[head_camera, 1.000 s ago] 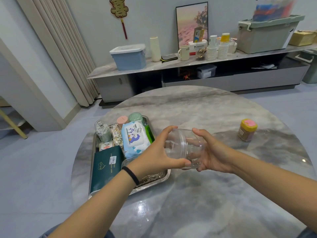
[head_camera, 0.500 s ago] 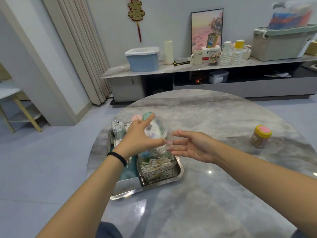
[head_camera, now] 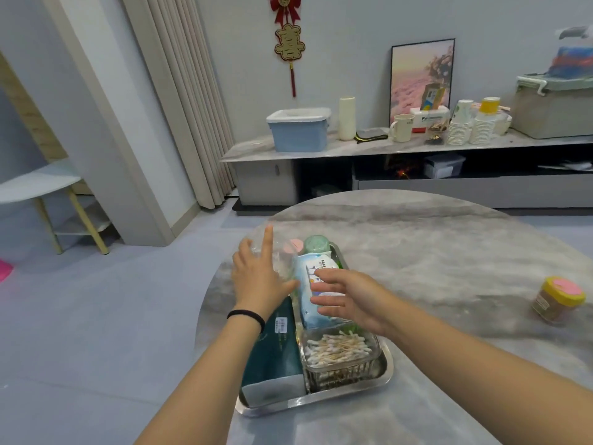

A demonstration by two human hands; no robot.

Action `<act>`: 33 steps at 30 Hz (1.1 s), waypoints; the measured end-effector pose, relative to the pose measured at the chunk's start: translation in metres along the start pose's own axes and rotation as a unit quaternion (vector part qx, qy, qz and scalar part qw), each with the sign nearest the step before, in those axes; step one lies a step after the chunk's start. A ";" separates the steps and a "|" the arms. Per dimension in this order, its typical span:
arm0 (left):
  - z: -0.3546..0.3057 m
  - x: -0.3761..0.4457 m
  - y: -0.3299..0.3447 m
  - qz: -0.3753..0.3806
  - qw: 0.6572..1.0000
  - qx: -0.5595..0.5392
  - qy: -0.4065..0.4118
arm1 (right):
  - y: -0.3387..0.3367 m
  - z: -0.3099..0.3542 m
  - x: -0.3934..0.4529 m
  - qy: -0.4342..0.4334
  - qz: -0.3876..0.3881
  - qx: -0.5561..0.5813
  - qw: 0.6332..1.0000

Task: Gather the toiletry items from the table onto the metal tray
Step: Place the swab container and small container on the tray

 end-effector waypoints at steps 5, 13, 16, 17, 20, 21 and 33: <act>0.016 -0.008 0.008 -0.009 0.999 -0.033 -0.009 | 0.007 0.016 0.020 -0.055 -0.061 -0.089 0.993; 0.040 -0.014 0.005 -0.018 0.986 -0.167 -0.012 | 0.055 0.037 0.053 -0.087 -0.008 -0.268 0.959; 0.047 -0.015 -0.003 -0.024 0.976 -0.215 0.002 | 0.053 0.037 0.061 -0.079 -0.013 -0.242 0.967; 0.048 -0.016 -0.005 -0.023 0.974 -0.226 0.003 | 0.051 0.038 0.062 -0.082 -0.019 -0.245 0.966; 0.050 -0.020 0.003 0.005 0.967 -0.255 -0.018 | 0.055 0.039 0.065 -0.095 -0.041 -0.305 0.947; 0.051 -0.021 0.007 0.015 0.965 -0.261 -0.029 | 0.058 0.038 0.067 -0.096 -0.049 -0.323 0.940; 0.047 -0.013 0.017 0.063 0.940 -0.330 -0.061 | 0.057 0.037 0.064 -0.092 -0.095 -0.367 0.921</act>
Point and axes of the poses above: each hand's wrist, its own x-axis towards the middle knuckle, its own y-axis out of the palm, z = x × y, the point moved 9 cm from there along x, towards the middle knuckle, and after that the axes turned 7 degrees about y, right-handed, at the moved point
